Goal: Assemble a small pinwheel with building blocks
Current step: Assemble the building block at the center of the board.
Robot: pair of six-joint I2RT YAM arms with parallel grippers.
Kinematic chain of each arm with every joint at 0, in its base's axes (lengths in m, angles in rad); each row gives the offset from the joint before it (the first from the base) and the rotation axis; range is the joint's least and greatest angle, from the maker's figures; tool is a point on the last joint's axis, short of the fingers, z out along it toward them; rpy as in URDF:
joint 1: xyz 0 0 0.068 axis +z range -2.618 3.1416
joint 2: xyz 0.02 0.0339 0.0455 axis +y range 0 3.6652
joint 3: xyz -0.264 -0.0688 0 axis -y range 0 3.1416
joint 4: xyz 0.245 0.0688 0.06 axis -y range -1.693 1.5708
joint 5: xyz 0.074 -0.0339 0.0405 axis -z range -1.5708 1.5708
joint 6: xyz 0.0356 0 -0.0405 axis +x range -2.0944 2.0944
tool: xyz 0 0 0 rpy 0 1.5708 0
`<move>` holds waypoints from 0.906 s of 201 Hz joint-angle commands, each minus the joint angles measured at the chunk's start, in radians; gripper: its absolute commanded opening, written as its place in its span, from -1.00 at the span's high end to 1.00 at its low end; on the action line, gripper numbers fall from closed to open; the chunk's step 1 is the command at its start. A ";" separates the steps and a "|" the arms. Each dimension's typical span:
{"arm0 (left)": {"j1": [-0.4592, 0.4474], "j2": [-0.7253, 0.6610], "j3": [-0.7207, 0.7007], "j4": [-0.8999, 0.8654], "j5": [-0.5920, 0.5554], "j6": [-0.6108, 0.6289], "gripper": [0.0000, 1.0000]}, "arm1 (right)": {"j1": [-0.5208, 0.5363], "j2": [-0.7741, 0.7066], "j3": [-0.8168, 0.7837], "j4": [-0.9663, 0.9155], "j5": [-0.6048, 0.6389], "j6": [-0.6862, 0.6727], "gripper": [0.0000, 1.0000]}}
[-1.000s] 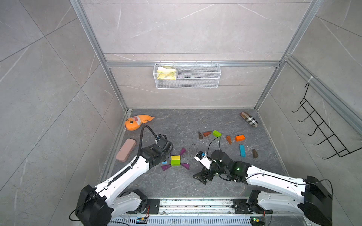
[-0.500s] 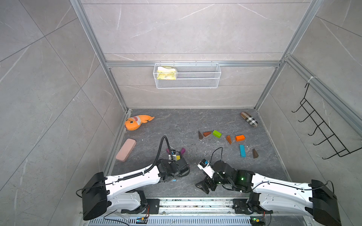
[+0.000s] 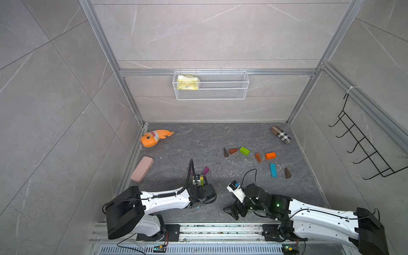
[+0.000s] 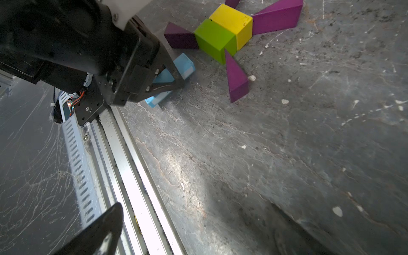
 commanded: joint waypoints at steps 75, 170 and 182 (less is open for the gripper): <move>-0.003 0.046 0.019 0.051 -0.032 -0.041 0.64 | 0.006 -0.063 -0.056 0.041 -0.003 0.012 -0.99; 0.013 0.067 0.016 0.032 -0.064 -0.044 0.59 | 0.005 -0.043 -0.057 0.051 0.000 0.016 -0.99; 0.019 0.064 0.008 0.029 -0.066 -0.062 0.58 | 0.006 -0.041 -0.056 0.052 0.000 0.016 -0.99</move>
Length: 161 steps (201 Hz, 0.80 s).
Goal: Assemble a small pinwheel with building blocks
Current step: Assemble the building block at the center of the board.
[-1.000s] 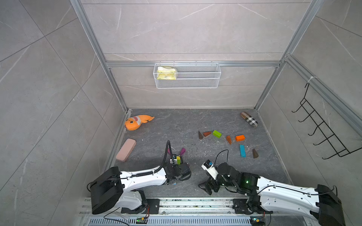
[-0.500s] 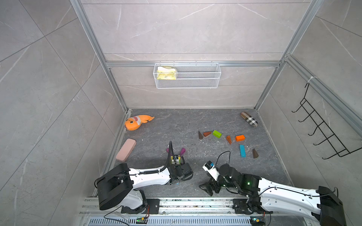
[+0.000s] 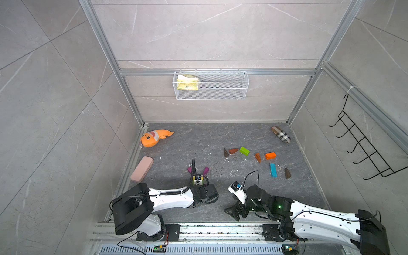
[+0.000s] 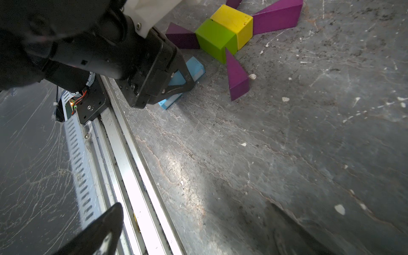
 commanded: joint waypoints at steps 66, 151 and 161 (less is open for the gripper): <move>0.024 0.012 -0.011 0.053 0.025 -0.011 0.34 | 0.006 0.030 -0.002 0.023 -0.001 0.015 -0.99; 0.021 -0.025 0.022 -0.017 0.001 0.010 -0.02 | 0.005 0.023 -0.006 0.024 -0.001 0.015 -0.99; 0.021 -0.038 0.023 -0.021 0.001 0.009 -0.02 | 0.005 0.025 -0.004 0.024 0.000 0.016 -0.99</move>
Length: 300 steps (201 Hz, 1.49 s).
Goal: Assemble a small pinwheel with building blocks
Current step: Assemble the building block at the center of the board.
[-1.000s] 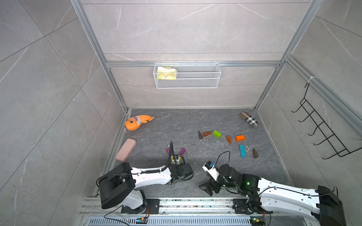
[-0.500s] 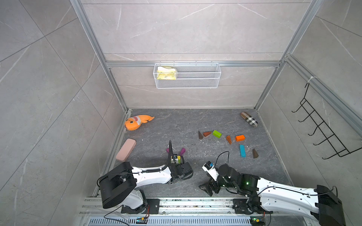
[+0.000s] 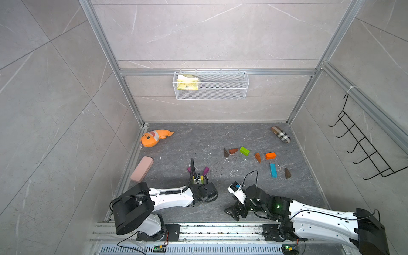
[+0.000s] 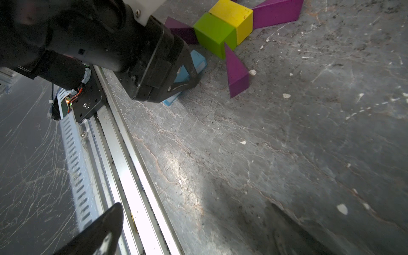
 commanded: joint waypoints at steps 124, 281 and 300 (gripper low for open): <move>0.002 -0.035 0.072 -0.121 0.000 0.002 0.11 | 0.006 0.048 0.008 0.025 -0.010 0.014 -0.99; -0.024 0.000 0.022 -0.057 0.011 -0.051 0.14 | 0.006 0.074 0.016 0.029 -0.021 0.012 -0.99; -0.025 0.006 0.021 -0.053 0.012 -0.054 0.19 | 0.006 0.074 0.015 0.031 -0.022 0.012 -0.99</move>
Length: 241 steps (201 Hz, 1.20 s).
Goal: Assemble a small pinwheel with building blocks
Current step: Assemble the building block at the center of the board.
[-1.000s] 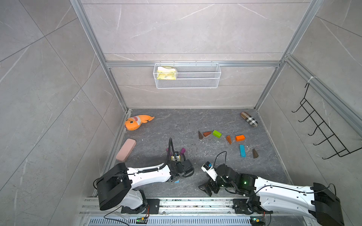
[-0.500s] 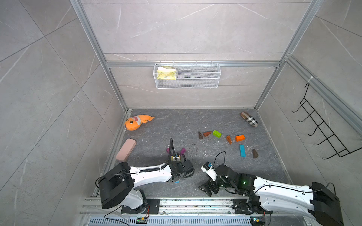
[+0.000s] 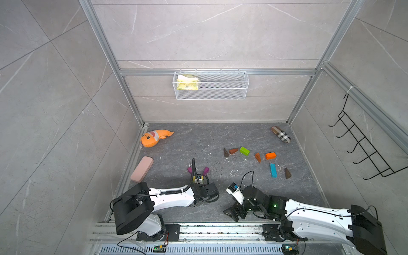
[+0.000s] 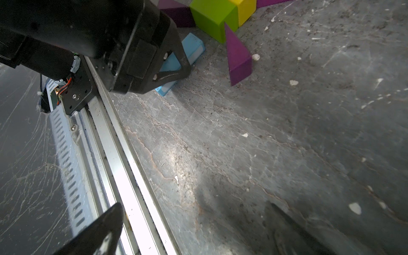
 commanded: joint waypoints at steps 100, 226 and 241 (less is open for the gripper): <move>-0.003 0.000 -0.026 0.011 -0.019 -0.047 0.37 | 0.005 0.024 0.020 0.016 -0.013 0.013 -0.99; 0.026 -0.014 -0.017 -0.019 -0.034 -0.032 0.40 | 0.005 0.028 0.020 0.018 -0.019 0.012 -0.99; 0.027 -0.020 -0.015 -0.029 -0.038 -0.033 0.40 | 0.005 0.030 0.020 0.019 -0.020 0.012 -0.99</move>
